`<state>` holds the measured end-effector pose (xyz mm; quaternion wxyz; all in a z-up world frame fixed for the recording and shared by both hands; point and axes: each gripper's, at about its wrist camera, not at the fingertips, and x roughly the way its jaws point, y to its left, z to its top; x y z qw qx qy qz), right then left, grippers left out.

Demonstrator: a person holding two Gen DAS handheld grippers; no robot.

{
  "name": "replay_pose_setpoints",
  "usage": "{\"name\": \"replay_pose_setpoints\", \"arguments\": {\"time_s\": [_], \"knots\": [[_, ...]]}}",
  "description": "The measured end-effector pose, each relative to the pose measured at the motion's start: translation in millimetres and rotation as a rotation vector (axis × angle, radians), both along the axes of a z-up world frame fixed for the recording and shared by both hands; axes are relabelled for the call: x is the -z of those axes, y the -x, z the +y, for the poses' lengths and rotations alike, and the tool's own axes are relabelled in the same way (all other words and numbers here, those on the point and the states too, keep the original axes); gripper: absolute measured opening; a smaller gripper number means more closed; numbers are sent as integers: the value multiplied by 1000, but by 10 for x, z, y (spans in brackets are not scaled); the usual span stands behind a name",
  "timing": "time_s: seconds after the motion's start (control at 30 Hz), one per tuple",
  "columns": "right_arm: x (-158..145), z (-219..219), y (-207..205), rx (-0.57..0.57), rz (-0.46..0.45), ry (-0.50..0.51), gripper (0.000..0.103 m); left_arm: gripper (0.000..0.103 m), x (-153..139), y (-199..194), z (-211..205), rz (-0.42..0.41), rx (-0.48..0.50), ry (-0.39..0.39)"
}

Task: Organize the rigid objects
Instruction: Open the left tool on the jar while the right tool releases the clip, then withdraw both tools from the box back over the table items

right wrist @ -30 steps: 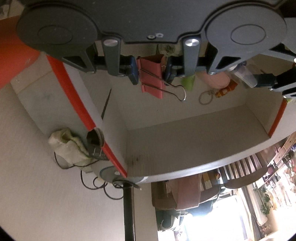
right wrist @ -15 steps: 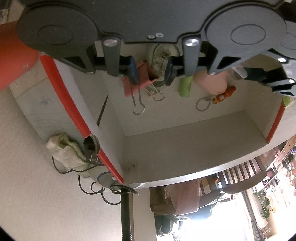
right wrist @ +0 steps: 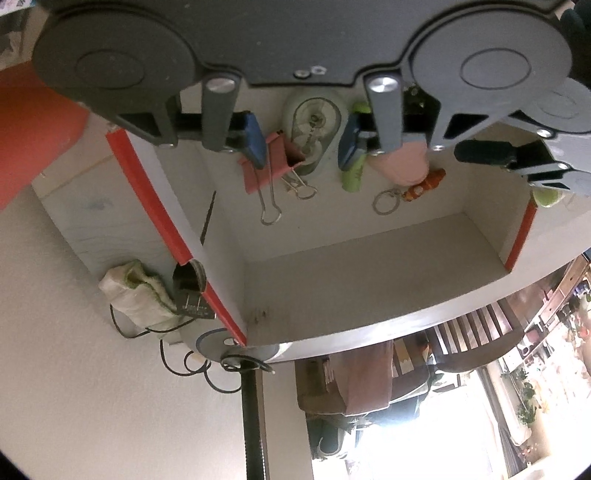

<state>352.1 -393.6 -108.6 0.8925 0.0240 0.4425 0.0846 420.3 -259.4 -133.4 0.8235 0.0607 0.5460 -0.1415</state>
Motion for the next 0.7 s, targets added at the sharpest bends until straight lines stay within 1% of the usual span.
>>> {"name": "replay_pose_setpoints", "arguments": {"time_s": [0.1, 0.33, 0.7], "knots": [[-46, 0, 59, 3, -5, -12, 45, 70, -105, 97, 34, -48, 0, 29], [-175, 61, 244, -2, -23, -28, 48, 70, -330, 393, 122, -169, 20, 24], [-480, 252, 549, -40, -79, -69, 60, 70, -686, 779, 479, -274, -25, 65]]}}
